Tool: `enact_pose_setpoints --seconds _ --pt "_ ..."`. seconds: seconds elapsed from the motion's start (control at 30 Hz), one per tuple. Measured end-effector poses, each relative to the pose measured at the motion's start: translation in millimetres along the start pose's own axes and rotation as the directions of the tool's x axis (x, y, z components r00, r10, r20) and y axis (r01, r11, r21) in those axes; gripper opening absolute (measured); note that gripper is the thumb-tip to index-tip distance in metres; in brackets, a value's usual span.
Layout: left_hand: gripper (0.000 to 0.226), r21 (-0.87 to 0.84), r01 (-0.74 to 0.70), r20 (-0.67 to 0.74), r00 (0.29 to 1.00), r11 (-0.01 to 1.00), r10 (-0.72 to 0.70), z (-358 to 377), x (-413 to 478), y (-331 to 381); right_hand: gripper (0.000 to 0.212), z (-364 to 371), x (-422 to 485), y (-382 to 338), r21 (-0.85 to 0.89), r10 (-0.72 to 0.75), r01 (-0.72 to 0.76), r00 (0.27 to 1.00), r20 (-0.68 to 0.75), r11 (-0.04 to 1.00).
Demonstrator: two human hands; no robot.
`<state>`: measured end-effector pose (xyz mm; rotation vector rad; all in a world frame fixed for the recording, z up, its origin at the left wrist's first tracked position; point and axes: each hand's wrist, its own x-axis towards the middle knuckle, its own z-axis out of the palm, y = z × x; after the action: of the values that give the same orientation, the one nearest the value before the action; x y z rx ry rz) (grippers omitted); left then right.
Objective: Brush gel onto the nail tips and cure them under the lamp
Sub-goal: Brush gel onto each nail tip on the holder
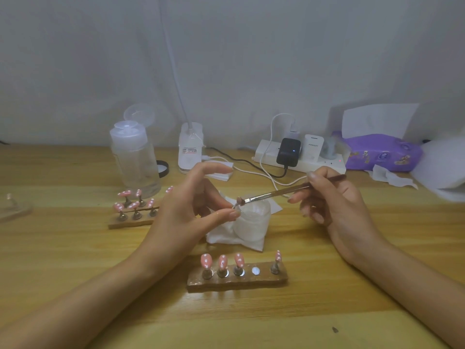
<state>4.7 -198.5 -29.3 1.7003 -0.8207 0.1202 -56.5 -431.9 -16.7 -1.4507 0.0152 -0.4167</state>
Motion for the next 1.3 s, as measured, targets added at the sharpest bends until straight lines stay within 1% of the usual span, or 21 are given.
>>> enact_pose_setpoints --seconds 0.07,0.1,0.17,0.23,0.37,0.43,0.5,0.57,0.63,0.7,0.77,0.83,0.9,0.97,1.03,1.1,1.17,1.23,1.3 --pt "0.055 0.005 -0.002 0.0 1.0 1.0 0.002 0.4 -0.1 0.5 0.031 -2.4 1.5 1.0 0.016 0.0 0.001 0.999 -0.035 1.0" --pt "0.055 0.009 -0.005 -0.001 1.0 1.0 0.005 0.5 0.0 0.8 0.028 -2.9 1.9 0.8 0.033 -0.006 0.008 0.999 -0.038 0.999" --pt "0.054 0.016 -0.015 -0.003 1.0 1.0 0.015 0.4 -0.1 0.8 0.02 -2.7 2.0 0.2 0.049 -0.023 0.023 1.0 -0.003 0.999" --pt "0.053 0.015 -0.021 -0.004 1.0 1.0 0.021 0.0 -0.4 0.3 0.02 -1.6 1.6 1.2 0.024 -0.022 0.021 0.999 0.029 0.999" --pt "0.051 0.005 -0.023 -0.007 1.0 1.0 0.023 0.3 -0.6 -0.3 0.021 -3.2 2.8 3.1 0.024 -0.01 0.011 0.999 -0.04 1.0" --pt "0.052 -0.002 -0.023 -0.008 1.0 1.0 0.023 0.2 -0.3 -0.9 0.018 -2.5 2.4 2.2 0.045 -0.021 0.022 1.0 -0.022 0.999" --pt "0.051 0.001 -0.02 -0.008 1.0 1.0 0.02 0.0 -0.5 -1.2 0.019 -1.6 1.5 2.2 0.013 -0.021 0.021 1.0 0.017 1.0" --pt "0.051 0.005 -0.019 -0.012 1.0 1.0 0.019 -0.3 -0.4 -1.0 0.02 -1.8 2.4 2.5 -0.005 -0.012 0.012 1.0 -0.001 1.0" --pt "0.051 0.012 -0.025 -0.01 1.0 1.0 0.025 -0.2 -0.4 -0.3 0.02 -3.2 2.7 2.8 0.015 -0.013 0.014 0.999 -0.03 1.0" --pt "0.052 0.024 -0.03 -0.01 0.999 0.999 0.03 -0.3 -0.4 0.4 0.019 -3.2 2.4 2.3 0.04 -0.023 0.024 1.0 -0.007 0.999" --pt "0.052 0.027 -0.027 -0.011 1.0 0.999 0.027 -0.1 -0.3 0.4 0.019 -2.9 2.5 3.1 0.011 -0.025 0.025 1.0 0.019 1.0" --pt "0.052 0.03 -0.025 -0.011 1.0 0.999 0.026 -0.2 -0.7 0.8 0.019 -3.5 3.3 3.9 -0.004 -0.021 0.021 1.0 -0.011 1.0" --pt "0.052 0.035 -0.028 -0.012 1.0 0.999 0.028 -0.3 -1.0 1.0 0.02 -4.8 3.6 4.3 0.024 -0.029 0.03 0.999 -0.029 0.999" --pt "0.052 0.041 -0.028 -0.013 1.0 0.999 0.028 -0.1 -0.7 1.0 0.02 -3.9 2.6 3.2 0.042 -0.038 0.038 0.999 -0.001 0.998" --pt "0.051 0.053 -0.031 -0.017 0.999 0.998 0.032 -0.3 -0.3 0.4 0.02 -3.0 1.8 3.2 0.01 -0.033 0.033 0.999 0.018 0.999" --pt "0.049 0.064 -0.029 -0.021 0.999 0.998 0.03 -0.7 -0.2 0.1 0.022 -3.4 2.6 4.0 -0.007 -0.023 0.022 1.0 -0.013 1.0" --pt "0.046 0.064 -0.028 -0.028 0.999 0.998 0.03 -0.9 -0.4 0.9 0.022 -4.1 3.2 4.0 0.016 -0.026 0.027 0.999 -0.037 1.0" --pt "0.045 0.076 -0.03 -0.031 0.999 0.997 0.033 -0.7 -0.6 2.4 0.02 -2.7 2.2 2.6 0.036 -0.036 0.037 0.999 -0.013 0.999" --pt "0.046 0.081 -0.028 -0.028 0.999 0.996 0.031 0.1 -0.7 4.1 0.019 -1.1 1.1 2.1 0.004 -0.034 0.034 0.999 0.018 0.999"
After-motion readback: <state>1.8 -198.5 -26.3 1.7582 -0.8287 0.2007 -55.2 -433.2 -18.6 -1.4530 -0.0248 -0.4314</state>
